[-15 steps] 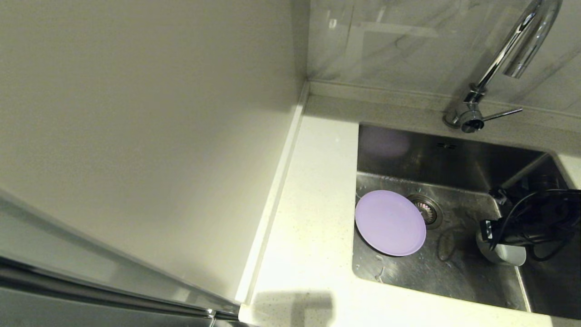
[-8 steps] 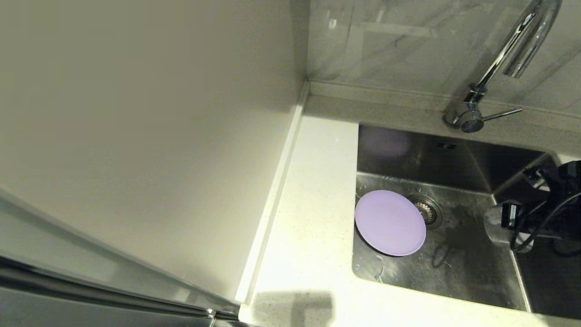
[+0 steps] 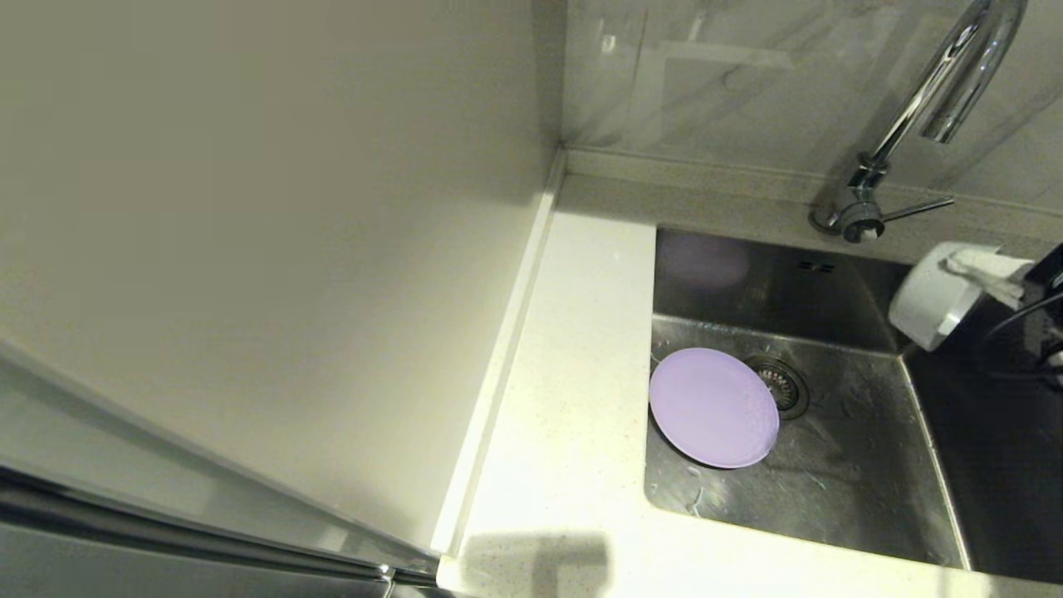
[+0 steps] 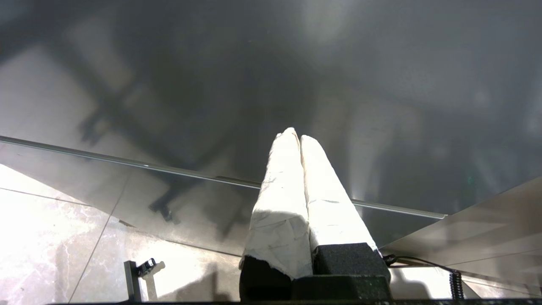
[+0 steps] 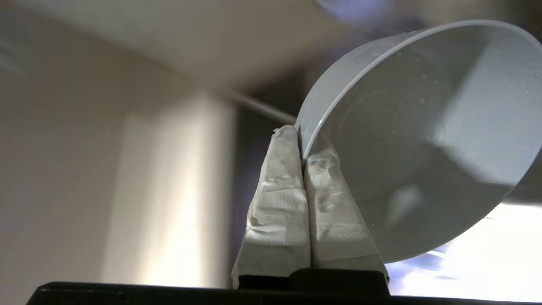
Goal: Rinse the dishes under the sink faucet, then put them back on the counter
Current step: Put a bowl back to the table from the sink
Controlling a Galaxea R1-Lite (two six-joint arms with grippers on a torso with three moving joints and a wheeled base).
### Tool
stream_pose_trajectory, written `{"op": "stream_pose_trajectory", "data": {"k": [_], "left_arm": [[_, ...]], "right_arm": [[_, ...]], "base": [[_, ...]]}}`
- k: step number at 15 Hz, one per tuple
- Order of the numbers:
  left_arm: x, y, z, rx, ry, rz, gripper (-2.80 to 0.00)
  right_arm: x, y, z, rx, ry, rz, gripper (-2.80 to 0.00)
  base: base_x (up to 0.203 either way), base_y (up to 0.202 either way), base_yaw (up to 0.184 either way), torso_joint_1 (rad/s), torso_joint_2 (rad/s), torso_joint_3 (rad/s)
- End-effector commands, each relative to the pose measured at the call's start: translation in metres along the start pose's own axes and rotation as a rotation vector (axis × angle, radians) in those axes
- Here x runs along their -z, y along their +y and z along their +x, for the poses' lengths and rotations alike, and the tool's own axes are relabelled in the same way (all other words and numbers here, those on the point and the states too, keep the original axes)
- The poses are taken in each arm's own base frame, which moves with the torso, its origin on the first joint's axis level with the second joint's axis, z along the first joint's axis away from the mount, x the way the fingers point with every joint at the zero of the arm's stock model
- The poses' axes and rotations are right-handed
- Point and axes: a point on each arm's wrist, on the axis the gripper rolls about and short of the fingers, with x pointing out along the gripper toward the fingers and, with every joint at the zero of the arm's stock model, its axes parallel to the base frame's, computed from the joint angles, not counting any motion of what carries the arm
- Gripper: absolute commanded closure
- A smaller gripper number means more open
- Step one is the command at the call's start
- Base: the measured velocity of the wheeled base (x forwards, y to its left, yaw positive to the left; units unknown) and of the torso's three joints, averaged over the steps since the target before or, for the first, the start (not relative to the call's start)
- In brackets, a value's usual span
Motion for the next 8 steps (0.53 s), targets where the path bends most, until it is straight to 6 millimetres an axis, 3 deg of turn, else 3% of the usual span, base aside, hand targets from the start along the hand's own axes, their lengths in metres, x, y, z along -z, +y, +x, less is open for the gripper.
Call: {"op": "stream_pose_trajectory", "data": {"k": [1, 4, 8], "left_arm": [[0.001, 0.0, 0.0, 0.0, 0.002, 0.0, 0.0], [0.0, 0.0, 0.0, 0.0, 0.002, 0.0, 0.0], [0.001, 0.0, 0.0, 0.0, 0.003, 0.0, 0.0]], "right_arm": [[-0.015, 0.03, -0.016, -0.191, -0.028, 0.498, 0.0], [-0.027, 0.051, -0.034, -0.436, 0.024, 0.792, 0.0], [-0.042, 0.073, -0.041, -0.593, 0.079, 0.862, 0.0]], "base": [[0.0, 0.0, 0.0, 0.0, 0.0, 0.0], [0.0, 0.0, 0.0, 0.0, 0.0, 0.0], [0.0, 0.0, 0.0, 0.0, 0.0, 0.0]]}}
